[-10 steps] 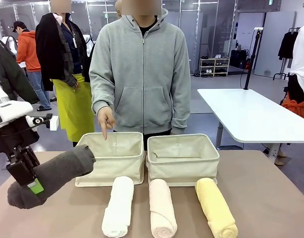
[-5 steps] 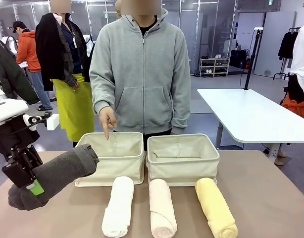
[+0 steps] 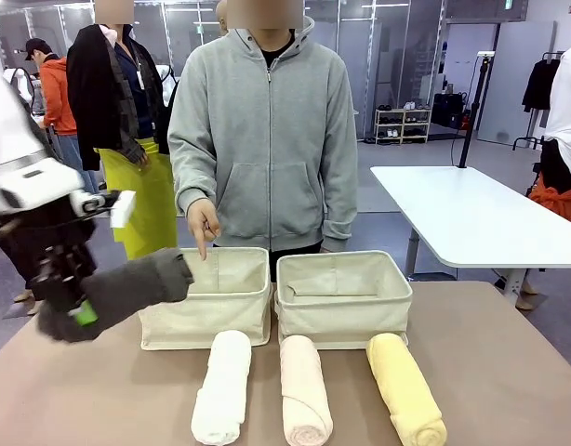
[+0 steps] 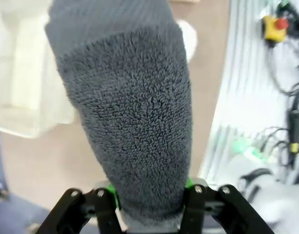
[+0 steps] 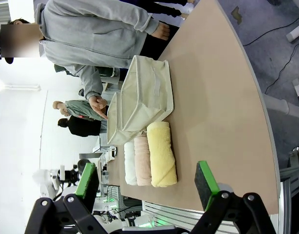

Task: Divide the towels into two baskets.
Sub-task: Pick up one hotel-folded towel and place it in the Fabric basket indicated by the person.

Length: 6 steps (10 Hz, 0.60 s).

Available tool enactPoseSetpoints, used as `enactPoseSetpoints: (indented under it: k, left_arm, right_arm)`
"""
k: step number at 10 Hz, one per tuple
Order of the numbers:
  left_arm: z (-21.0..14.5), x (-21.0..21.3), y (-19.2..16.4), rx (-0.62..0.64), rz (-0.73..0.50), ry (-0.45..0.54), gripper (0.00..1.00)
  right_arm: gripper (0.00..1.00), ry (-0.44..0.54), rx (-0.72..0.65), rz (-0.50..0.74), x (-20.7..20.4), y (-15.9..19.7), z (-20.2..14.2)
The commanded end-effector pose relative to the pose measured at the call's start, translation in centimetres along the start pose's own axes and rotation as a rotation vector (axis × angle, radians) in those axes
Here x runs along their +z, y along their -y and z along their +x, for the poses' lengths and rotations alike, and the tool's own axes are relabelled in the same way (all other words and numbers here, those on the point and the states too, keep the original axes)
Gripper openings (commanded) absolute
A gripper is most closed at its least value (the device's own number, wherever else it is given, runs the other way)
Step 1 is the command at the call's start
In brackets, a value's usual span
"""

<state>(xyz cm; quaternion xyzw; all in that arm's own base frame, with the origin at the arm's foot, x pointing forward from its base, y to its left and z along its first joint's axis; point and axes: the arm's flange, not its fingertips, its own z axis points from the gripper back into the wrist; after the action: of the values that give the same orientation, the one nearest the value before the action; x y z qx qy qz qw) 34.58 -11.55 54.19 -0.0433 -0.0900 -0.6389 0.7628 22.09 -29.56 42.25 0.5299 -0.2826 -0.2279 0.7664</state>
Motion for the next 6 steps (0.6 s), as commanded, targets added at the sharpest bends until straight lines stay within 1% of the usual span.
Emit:
enactPoseSetpoints:
  k: [1, 2, 3, 4, 6]
  left_arm:
    - [4.4, -1.5, -7.7, -0.122, 0.033, -0.066, 0.44]
    - [5.9, -2.6, -10.9, -0.128, 0.063, -0.073, 0.44]
    - [7.2, -4.1, -13.7, -0.145, 0.061, -0.103, 0.44]
    - [8.1, -5.3, -15.5, -0.163, 0.077, -0.137, 0.44]
    - [9.4, -6.8, -18.3, -0.225, 0.039, -0.132, 0.44]
  right_arm:
    - [1.00, 0.011, 0.002, 0.013, 0.1, -0.1, -0.2]
    - [1.00, 0.011, 0.002, 0.013, 0.1, -0.1, -0.2]
    - [1.00, 0.011, 0.002, 0.013, 0.1, -0.1, -0.2]
    - [1.00, 0.011, 0.002, 0.013, 0.1, -0.1, -0.2]
    - [1.00, 0.011, 0.002, 0.013, 0.1, -0.1, -0.2]
